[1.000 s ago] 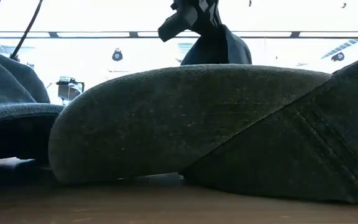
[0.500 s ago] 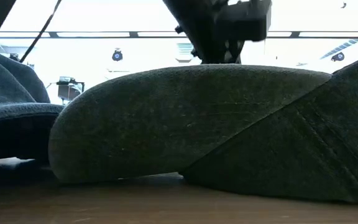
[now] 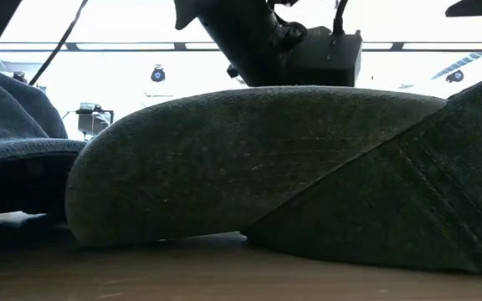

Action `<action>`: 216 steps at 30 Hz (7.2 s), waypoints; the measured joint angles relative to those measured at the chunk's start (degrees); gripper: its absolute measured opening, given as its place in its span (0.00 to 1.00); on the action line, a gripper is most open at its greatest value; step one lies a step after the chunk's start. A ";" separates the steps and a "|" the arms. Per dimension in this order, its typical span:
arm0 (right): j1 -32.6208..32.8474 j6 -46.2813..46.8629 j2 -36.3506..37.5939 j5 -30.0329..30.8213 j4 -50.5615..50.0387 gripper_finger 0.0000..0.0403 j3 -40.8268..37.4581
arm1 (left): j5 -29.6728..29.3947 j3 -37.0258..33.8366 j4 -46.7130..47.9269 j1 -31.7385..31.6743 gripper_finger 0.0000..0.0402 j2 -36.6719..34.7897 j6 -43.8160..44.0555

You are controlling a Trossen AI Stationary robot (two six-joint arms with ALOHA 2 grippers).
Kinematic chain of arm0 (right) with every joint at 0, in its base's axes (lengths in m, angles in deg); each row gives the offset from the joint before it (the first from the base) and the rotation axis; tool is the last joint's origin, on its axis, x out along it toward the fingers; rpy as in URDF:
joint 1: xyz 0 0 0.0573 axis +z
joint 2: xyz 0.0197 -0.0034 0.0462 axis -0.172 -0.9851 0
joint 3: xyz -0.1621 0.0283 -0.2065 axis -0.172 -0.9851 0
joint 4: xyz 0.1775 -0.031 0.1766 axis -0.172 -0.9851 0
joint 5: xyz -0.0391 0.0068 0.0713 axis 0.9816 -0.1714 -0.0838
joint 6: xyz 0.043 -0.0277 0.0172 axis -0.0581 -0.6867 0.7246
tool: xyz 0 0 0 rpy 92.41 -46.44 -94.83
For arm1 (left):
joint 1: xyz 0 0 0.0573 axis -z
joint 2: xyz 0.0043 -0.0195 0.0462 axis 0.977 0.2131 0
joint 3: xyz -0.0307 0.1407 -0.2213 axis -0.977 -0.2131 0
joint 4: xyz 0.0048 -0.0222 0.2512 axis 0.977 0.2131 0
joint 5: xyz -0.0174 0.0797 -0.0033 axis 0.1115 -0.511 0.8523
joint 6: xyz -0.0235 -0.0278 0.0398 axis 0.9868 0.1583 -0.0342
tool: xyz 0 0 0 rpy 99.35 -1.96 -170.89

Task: Pick & Place hat
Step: Put the right blue cap into the transparent bin

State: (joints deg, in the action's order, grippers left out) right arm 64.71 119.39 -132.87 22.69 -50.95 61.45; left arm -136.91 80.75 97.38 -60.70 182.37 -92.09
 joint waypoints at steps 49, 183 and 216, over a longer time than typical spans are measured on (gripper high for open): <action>-2.11 -16.19 17.19 -24.14 -27.23 0.44 -5.06 | 1.31 2.10 28.16 13.99 0.36 -7.96 42.54; -35.38 -132.70 10.63 -61.38 -50.73 0.40 34.65 | 45.91 39.05 48.01 -1.25 0.04 -6.70 67.71; -49.07 -127.62 -3.84 -66.70 -38.69 0.40 39.96 | 46.08 35.19 56.32 -10.54 0.04 -13.38 37.95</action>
State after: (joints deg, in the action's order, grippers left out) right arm 15.64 -8.23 -136.71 -44.01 -89.64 101.41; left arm -90.83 115.94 153.70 -71.24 168.99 -54.14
